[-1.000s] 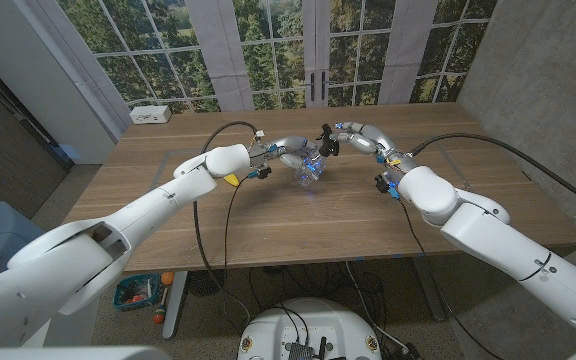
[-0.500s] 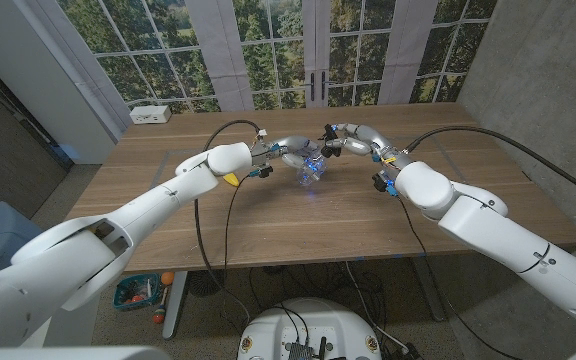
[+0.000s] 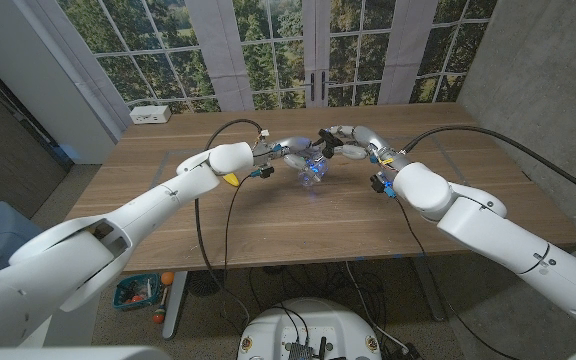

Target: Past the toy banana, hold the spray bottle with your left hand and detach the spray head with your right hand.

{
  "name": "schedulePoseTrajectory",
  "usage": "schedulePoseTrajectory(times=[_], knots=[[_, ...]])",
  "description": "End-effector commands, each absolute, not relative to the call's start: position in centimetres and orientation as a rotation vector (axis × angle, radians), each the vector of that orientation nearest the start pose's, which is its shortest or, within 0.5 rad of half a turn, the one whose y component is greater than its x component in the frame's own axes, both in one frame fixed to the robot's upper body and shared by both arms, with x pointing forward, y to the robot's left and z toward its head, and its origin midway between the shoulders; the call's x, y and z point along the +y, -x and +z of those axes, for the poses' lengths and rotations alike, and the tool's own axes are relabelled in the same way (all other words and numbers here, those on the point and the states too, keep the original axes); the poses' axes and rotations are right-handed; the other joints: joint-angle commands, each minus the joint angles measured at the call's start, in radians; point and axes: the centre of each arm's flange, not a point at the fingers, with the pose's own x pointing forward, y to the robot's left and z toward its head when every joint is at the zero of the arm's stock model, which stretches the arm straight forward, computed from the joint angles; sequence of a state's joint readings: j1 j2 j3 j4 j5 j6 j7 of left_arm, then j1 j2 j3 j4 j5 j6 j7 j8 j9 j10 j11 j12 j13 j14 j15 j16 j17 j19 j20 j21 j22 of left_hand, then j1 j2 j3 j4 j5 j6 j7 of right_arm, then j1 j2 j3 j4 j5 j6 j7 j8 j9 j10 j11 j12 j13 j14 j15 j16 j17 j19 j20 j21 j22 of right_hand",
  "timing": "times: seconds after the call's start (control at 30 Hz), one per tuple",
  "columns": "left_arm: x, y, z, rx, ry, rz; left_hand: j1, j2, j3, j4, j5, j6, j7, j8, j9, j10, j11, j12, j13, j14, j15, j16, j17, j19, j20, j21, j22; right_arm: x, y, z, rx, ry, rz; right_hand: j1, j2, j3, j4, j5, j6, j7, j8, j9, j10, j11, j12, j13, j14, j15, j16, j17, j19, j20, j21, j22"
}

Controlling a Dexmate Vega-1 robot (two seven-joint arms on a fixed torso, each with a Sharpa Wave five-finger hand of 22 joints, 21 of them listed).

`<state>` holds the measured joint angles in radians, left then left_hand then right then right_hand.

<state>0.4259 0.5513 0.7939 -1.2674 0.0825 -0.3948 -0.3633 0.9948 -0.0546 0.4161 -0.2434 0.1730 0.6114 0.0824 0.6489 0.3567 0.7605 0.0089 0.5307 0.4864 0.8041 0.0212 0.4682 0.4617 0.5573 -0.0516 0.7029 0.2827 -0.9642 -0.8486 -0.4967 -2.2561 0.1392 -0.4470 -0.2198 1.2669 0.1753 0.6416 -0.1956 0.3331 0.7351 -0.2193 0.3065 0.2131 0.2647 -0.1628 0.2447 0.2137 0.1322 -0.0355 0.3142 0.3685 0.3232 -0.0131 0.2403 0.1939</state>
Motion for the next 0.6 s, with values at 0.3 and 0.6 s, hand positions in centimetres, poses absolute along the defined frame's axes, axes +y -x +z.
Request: schedulePoseTrajectory(times=[0.3,0.6], knots=[[11.1,-63.2,4.0,-0.754,-1.114,-0.73,0.223,0.224,0.086,0.076,0.003,0.182,-0.113,0.014,0.0,0.227,-0.209,0.011,0.136,0.148,-0.261,0.001,0.014,0.005,-0.043,0.035,-0.001,-17.2,-49.0,2.3,-0.617,0.646,0.206,0.071,-0.001,-0.022,0.034,0.04,0.406,0.109,0.23,0.097,0.096,-0.011,0.031,0.008,0.038,-0.115,0.029,0.08,0.012,-0.022,0.049,0.018],[11.2,-63.0,3.8,-0.758,-1.121,-0.715,0.225,0.223,0.087,0.075,0.003,0.177,-0.117,0.016,0.005,0.228,-0.207,0.011,0.144,0.151,-0.26,-0.001,0.016,0.0,-0.044,0.042,-0.002,-19.0,-49.1,1.8,-0.636,0.447,0.229,0.046,-0.014,-0.025,0.039,0.064,0.232,0.117,0.231,0.169,0.099,0.021,0.024,0.01,0.064,-0.088,0.025,0.098,0.022,-0.009,0.078,0.02]])
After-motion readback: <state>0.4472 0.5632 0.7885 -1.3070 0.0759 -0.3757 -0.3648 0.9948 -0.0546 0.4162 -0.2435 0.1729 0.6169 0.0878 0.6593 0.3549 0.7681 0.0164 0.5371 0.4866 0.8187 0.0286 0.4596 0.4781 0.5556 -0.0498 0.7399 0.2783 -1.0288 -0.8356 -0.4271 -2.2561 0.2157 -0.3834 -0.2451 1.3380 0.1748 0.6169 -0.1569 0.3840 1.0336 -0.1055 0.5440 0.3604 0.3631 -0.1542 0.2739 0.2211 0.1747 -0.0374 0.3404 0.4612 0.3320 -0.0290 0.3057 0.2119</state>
